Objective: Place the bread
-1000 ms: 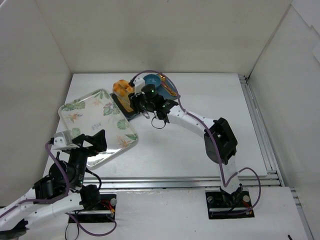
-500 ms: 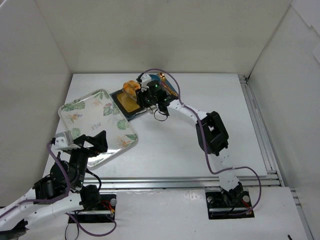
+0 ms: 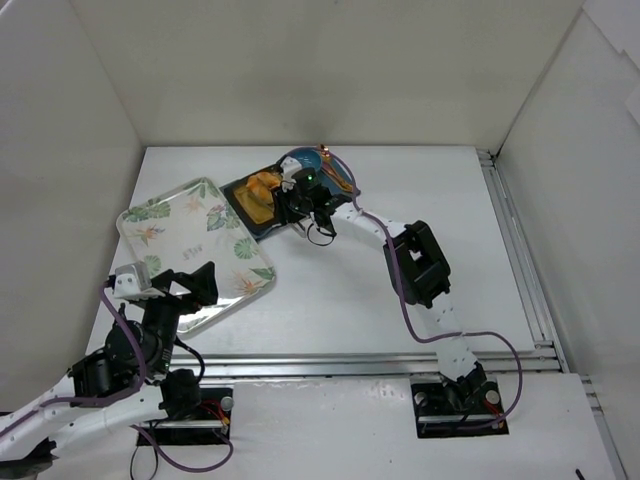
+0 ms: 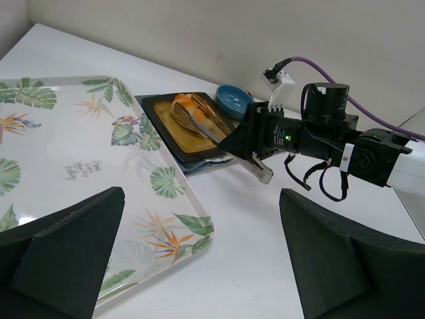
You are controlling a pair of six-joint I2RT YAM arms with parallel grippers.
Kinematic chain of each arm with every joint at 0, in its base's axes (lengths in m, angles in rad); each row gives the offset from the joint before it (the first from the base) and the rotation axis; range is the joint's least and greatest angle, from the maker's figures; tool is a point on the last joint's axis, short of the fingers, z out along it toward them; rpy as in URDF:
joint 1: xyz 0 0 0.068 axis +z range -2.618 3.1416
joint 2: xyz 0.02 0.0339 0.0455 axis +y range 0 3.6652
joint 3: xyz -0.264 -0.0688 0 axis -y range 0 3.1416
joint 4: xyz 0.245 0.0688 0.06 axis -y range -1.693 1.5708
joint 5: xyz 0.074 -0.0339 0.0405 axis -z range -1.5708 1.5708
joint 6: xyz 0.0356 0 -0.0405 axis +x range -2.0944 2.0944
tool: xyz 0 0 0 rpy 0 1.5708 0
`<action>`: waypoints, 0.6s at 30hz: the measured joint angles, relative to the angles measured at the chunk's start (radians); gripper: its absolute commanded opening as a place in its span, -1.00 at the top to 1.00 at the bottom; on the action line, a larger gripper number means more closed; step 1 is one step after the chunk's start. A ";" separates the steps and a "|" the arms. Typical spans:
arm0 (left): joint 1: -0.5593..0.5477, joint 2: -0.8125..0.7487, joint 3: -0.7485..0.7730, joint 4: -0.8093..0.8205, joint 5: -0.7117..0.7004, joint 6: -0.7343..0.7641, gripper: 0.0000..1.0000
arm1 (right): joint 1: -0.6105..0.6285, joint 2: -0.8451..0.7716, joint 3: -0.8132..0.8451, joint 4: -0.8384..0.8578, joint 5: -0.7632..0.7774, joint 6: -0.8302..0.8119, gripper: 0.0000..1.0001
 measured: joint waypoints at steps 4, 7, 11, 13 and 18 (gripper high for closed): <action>0.000 0.000 0.000 0.000 0.000 0.000 -0.99 | -0.005 0.000 0.000 0.000 -0.001 0.004 0.12; 0.000 0.000 0.000 0.000 0.000 0.000 -0.99 | -0.005 0.000 0.000 0.000 0.000 0.003 -0.05; 0.000 0.000 0.000 0.000 0.000 0.000 -0.99 | -0.005 0.000 0.000 0.000 -0.002 0.003 -0.04; 0.000 0.000 0.000 0.000 0.000 0.000 -0.99 | -0.005 0.000 0.000 0.000 -0.001 0.002 -0.04; 0.000 0.000 0.000 0.000 0.000 0.000 -0.99 | -0.005 -0.005 -0.003 0.000 -0.001 -0.007 -0.04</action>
